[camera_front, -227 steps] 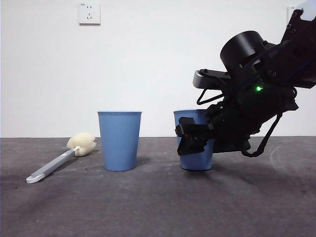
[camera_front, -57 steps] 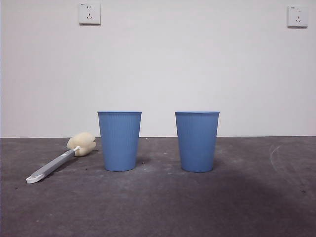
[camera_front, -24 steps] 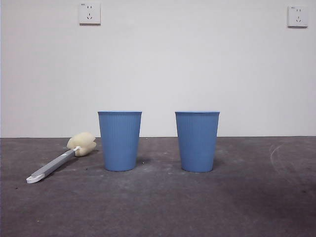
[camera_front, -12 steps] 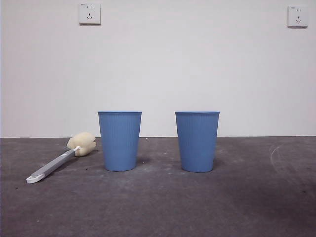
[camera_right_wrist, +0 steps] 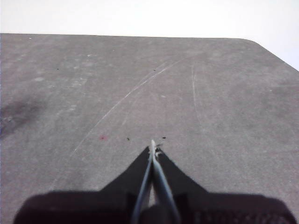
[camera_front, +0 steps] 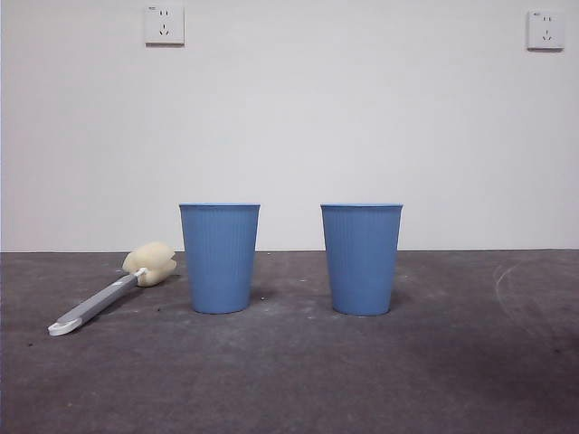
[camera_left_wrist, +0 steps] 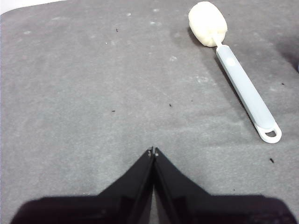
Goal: Pick up the cup brush,pick up the cup,insert the brush into the cup,clean the cup,put the cup brush back,put the cup back to the fixed position on the table
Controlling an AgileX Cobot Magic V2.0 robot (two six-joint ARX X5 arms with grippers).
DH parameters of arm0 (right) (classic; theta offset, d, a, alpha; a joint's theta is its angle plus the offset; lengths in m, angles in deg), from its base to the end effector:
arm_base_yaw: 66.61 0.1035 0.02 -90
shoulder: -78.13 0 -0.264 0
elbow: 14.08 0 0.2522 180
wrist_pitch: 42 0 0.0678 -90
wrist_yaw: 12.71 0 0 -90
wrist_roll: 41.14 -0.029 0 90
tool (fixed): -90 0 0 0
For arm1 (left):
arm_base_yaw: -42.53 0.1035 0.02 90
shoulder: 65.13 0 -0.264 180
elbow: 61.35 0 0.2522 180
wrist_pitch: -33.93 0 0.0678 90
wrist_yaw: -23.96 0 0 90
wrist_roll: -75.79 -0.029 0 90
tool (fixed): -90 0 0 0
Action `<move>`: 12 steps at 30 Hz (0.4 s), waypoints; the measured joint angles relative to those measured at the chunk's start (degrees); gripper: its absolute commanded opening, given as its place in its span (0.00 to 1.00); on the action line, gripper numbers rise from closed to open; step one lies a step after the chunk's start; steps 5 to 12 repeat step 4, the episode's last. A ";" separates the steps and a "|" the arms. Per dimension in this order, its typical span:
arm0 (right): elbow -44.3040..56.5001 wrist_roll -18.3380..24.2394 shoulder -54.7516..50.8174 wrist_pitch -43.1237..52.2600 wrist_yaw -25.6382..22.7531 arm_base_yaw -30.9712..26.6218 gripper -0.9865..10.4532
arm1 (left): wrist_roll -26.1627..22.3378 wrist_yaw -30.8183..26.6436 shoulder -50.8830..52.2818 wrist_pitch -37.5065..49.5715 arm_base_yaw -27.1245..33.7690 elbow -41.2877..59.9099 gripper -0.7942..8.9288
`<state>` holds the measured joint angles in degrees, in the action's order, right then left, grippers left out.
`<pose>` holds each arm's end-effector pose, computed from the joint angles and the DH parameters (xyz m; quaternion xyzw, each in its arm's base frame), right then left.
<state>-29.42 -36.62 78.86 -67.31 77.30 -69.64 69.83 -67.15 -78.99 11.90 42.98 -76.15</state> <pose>0.0951 -0.0050 0.1525 -0.0368 0.0942 -0.0225 0.9946 0.1062 0.0014 0.1360 0.0522 0.1835 0.0039 0.9816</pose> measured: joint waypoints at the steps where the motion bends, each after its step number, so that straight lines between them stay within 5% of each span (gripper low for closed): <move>1: 0.00 0.00 0.00 0.00 0.00 0.00 0.09 | 0.00 0.00 0.00 0.00 0.00 0.00 0.08; 12: 0.00 0.00 0.00 0.00 0.00 0.00 0.09 | 0.00 0.00 0.00 0.00 0.00 0.00 0.08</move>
